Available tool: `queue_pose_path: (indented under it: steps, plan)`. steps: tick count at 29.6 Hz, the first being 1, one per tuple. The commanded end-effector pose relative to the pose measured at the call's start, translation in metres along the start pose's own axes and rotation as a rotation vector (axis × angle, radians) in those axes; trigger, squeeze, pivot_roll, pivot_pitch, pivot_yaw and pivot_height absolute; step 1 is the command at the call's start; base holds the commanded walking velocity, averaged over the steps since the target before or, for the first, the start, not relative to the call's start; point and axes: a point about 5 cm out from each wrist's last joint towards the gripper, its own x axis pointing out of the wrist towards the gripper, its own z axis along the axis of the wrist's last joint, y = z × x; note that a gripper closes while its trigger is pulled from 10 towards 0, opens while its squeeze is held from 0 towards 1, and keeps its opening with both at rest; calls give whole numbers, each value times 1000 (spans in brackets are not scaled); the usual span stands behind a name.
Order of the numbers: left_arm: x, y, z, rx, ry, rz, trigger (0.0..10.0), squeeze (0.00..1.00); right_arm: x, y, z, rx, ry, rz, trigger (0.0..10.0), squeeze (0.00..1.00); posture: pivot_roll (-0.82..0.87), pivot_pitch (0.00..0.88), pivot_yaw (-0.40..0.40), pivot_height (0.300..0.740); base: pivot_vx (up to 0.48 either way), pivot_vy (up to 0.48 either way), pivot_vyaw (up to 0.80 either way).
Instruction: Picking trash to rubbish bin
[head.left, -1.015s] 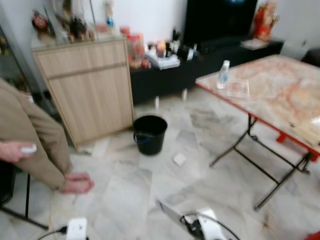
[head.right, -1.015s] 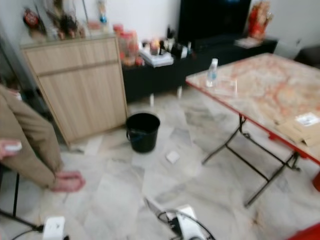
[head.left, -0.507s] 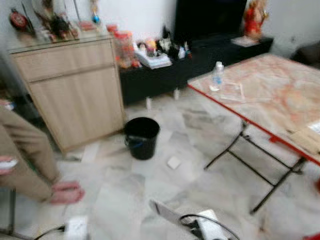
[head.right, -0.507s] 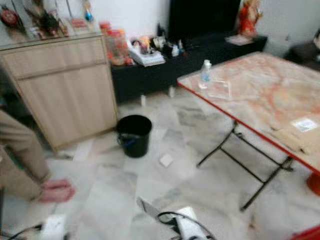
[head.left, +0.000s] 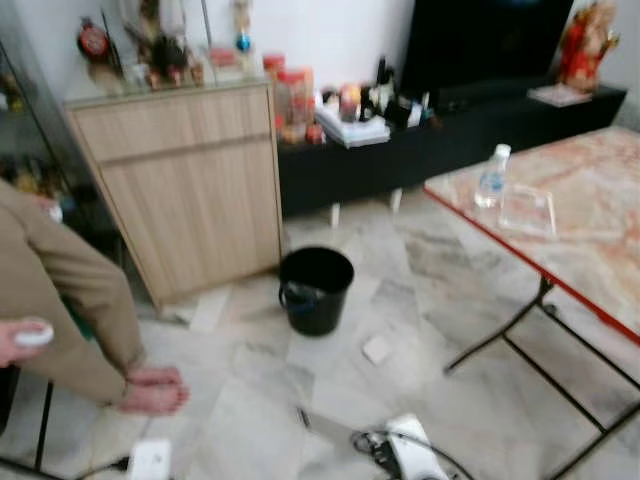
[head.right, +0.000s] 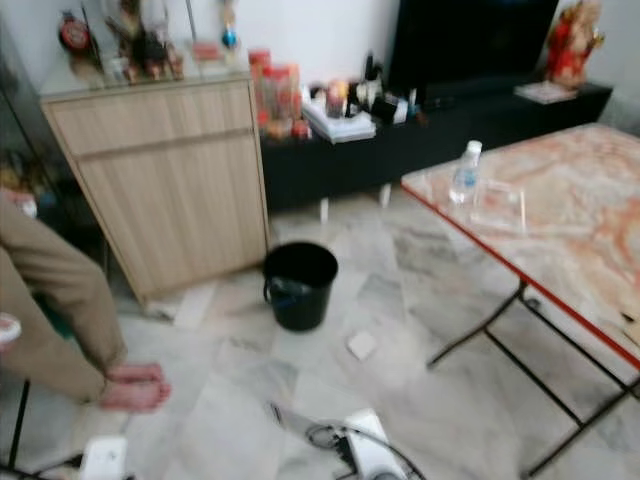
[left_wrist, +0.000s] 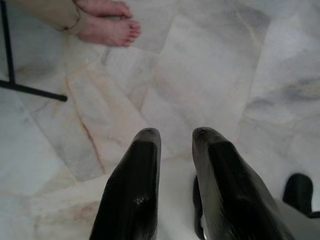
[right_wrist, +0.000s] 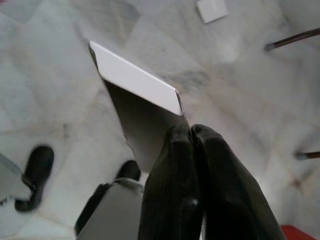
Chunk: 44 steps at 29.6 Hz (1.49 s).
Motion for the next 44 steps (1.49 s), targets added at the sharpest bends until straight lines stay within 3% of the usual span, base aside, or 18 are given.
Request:
queue_pose_path:
  steps: [1, 6, 12, 16, 17, 18, 19, 22, 23, 30, 39, 42, 44]
  plan:
    - [-1, 10, -2, 9, 13, 24, 10000, 0, 2, 6, 14, 23, -43, 9, 10000, 0, 36, 0, -25, 740, 345, 0, 0]
    - [-1, 10, -2, 14, 13, 18, 10000, 0, 2, -3, 14, 11, -46, -4, 10000, 0, 35, 0, -24, 740, 342, 0, 0]
    - [0, 9, -2, 17, 13, 11, 10000, 0, -1, -27, 8, -23, -49, -32, 10000, 0, 34, 0, -25, 740, 334, 0, 0]
    - [0, 9, -2, 18, 13, 10, 10000, 0, -1, -29, 8, -22, -48, -35, 10000, 0, 34, 0, -25, 740, 334, 0, 0]
    - [1, 7, 4, 28, -14, -3, 10000, 0, -1, -32, 30, -26, -171, -21, 10000, 0, 17, 0, -20, 740, 330, 0, 0]
    - [1, 7, 4, 28, -14, -3, 10000, 0, -1, -32, 30, -26, -171, -21, 10000, 0, 17, 0, -20, 740, 330, 0, 0]
    - [2, 6, 9, 33, -34, -15, 10000, 0, -1, -30, 49, -30, -268, 5, 10000, 0, 20, 0, -18, 740, 334, 0, 0]
    - [3, 5, 13, 41, -48, -22, 10000, 0, -2, -24, 64, -48, -343, 40, 10000, 0, 18, 0, -13, 740, 334, 0, 0]
    - [4, 4, 17, 55, -61, -29, 10000, 0, -4, -13, 85, -84, -442, 99, 10000, 0, 16, 0, -11, 740, 334, 0, 0]
    - [6, 1, 30, 75, -107, -46, 10000, 0, -12, 6, 122, -141, -621, 195, 10000, 0, 21, 0, -17, 740, 335, 0, 0]
    - [7, 0, 32, 67, -115, -45, 10000, 0, -7, 20, 115, -110, -555, 206, 10000, 0, 26, 0, -11, 740, 331, 0, 0]
    - [7, 0, 33, 66, -117, -45, 10000, 0, -4, 22, 107, -114, -502, 189, 10000, 0, 29, 0, -11, 740, 330, 0, 0]
    - [7, 0, 33, 65, -115, -41, 10000, 0, 0, 21, 93, -115, -411, 163, 10000, 0, 37, 0, -11, 740, 330, 0, 0]
